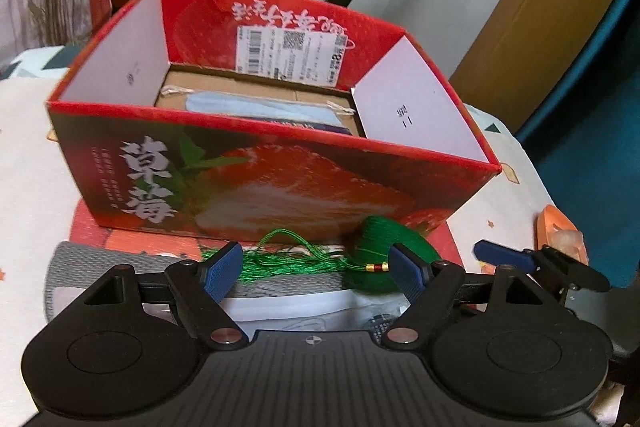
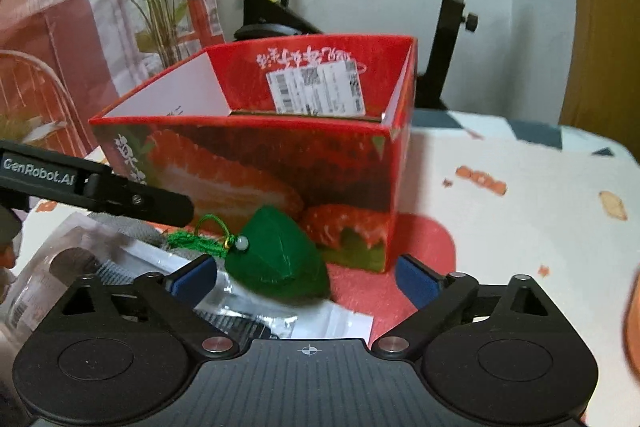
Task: Organize soft objects
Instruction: 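Move the left tool to the green felt pouch and grasp it, then lift the green pouch with the left tool and drop it into the box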
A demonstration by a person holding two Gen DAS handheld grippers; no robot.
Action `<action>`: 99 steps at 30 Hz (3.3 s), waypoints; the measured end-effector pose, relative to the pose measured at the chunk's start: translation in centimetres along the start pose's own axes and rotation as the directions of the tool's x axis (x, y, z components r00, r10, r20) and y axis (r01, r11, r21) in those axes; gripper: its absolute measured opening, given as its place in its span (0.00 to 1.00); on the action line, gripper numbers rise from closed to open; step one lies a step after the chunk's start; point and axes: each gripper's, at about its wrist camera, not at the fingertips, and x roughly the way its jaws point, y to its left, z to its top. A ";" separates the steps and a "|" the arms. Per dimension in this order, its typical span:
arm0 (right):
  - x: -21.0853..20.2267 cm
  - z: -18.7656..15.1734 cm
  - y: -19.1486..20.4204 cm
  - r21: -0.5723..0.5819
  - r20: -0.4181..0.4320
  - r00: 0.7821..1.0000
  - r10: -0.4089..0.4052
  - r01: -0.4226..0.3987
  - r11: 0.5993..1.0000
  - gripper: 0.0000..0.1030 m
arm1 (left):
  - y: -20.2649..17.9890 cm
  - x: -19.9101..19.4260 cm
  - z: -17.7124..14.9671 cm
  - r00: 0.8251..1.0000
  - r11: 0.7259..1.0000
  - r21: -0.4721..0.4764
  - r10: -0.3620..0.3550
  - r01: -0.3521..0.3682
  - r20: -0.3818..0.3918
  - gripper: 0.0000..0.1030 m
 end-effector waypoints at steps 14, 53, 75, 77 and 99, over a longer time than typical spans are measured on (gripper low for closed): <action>1.4 -0.2 0.8 -0.103 -0.038 0.998 0.056 -0.059 0.993 0.50 | -0.5 3.9 0.7 0.991 0.992 -0.042 -0.125 0.122 -0.056 0.78; -2.8 7.6 7.5 -0.305 0.077 0.976 0.202 -0.170 0.937 0.43 | 0.9 -5.6 3.9 0.978 0.984 -0.084 -0.143 0.157 0.149 0.64; -5.6 19.0 12.2 -0.462 0.328 0.915 0.233 -0.059 0.885 0.43 | 0.6 -12.9 13.0 0.914 0.993 0.019 -0.117 0.119 0.389 0.65; -4.4 19.4 12.3 -0.464 0.312 0.922 0.231 -0.065 0.883 0.43 | 1.1 -11.8 13.4 0.923 0.994 0.006 -0.104 0.110 0.369 0.65; 7.6 14.3 11.0 -0.322 0.024 0.973 0.229 -0.210 0.923 0.42 | 6.9 -1.4 11.1 0.994 0.998 -0.068 0.006 0.001 0.105 0.65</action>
